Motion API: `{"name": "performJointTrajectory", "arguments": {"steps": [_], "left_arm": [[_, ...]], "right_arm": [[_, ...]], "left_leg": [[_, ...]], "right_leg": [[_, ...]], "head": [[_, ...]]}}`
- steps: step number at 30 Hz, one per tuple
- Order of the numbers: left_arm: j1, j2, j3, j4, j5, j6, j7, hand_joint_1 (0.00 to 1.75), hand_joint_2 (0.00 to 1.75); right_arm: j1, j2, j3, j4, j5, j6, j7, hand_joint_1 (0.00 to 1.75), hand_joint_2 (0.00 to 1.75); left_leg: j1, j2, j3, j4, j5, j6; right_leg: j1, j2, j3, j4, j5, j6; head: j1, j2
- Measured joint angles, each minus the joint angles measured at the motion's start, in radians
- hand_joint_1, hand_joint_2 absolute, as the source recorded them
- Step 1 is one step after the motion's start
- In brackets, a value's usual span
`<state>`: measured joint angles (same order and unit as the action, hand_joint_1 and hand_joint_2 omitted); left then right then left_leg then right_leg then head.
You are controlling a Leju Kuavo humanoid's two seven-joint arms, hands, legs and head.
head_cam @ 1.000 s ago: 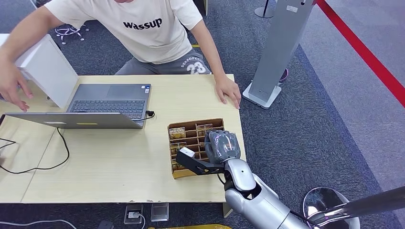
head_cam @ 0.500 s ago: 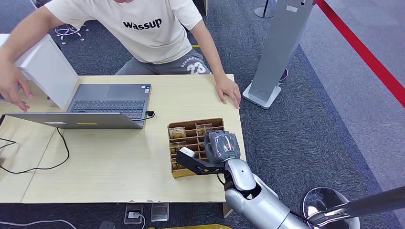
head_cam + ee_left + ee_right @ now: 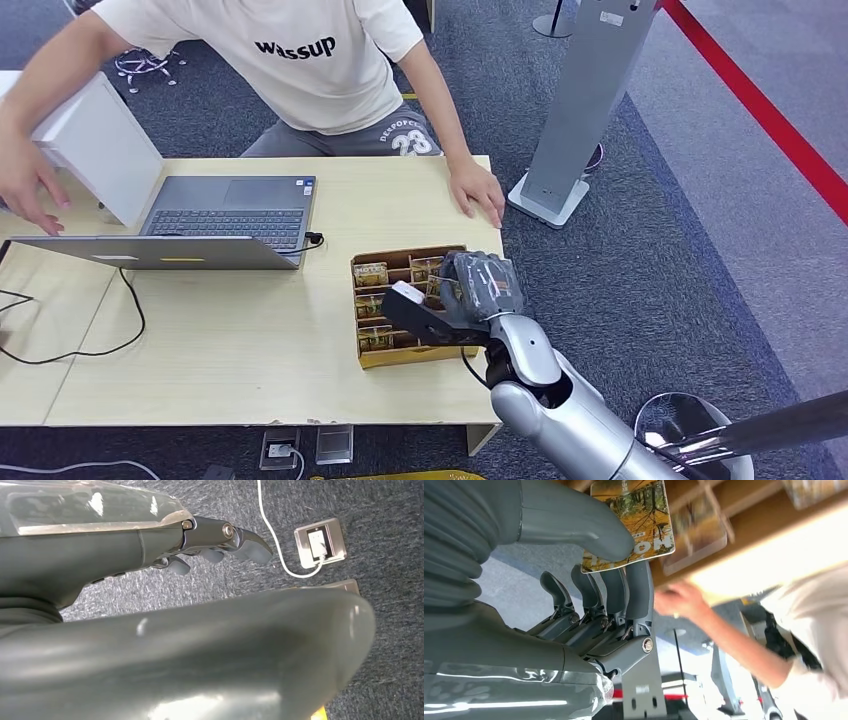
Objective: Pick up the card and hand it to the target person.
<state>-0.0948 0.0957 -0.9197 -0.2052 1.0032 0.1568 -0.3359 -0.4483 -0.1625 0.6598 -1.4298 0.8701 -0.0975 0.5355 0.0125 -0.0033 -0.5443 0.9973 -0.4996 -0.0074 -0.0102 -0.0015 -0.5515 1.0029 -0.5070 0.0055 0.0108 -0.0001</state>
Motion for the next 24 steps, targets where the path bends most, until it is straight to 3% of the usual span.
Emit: {"name": "performJointTrajectory", "arguments": {"steps": [6, 12, 18, 24], "left_arm": [[0.004, 0.002, 0.000, 0.000, 0.015, 0.001, 0.000, 0.00, 0.00], [0.004, 0.002, 0.000, 0.000, 0.020, 0.001, -0.001, 0.00, 0.00], [0.003, 0.001, 0.000, 0.000, 0.020, -0.002, -0.010, 0.00, 0.00], [-0.001, -0.001, -0.001, 0.000, 0.020, -0.007, -0.011, 0.00, 0.00]], "right_arm": [[-0.021, -0.045, -0.021, -0.159, -0.008, -0.011, -0.006, 1.45, 1.75], [-0.067, -0.052, -0.019, -0.239, -0.034, -0.080, -0.098, 1.45, 1.75], [-0.124, -0.035, -0.002, -0.197, -0.034, -0.201, -0.230, 1.45, 1.75], [-0.169, 0.006, 0.015, -0.052, -0.010, -0.366, -0.352, 1.45, 1.75]], "left_leg": [[0.000, 0.000, 0.000, 0.000, 0.000, 0.000], [0.000, 0.000, 0.000, 0.000, 0.000, 0.000], [0.000, 0.000, -0.001, 0.000, 0.000, 0.000], [0.000, 0.000, -0.001, 0.000, 0.000, 0.000]], "right_leg": [[0.000, 0.000, 0.000, 0.000, 0.000, 0.000], [0.000, 0.000, 0.000, 0.000, 0.000, 0.000], [0.000, 0.000, 0.000, 0.000, 0.000, 0.000], [0.000, 0.000, 0.000, 0.000, 0.000, 0.000]], "head": [[0.000, 0.000], [-0.001, 0.000], [0.000, 0.000], [-0.001, 0.000]]}}
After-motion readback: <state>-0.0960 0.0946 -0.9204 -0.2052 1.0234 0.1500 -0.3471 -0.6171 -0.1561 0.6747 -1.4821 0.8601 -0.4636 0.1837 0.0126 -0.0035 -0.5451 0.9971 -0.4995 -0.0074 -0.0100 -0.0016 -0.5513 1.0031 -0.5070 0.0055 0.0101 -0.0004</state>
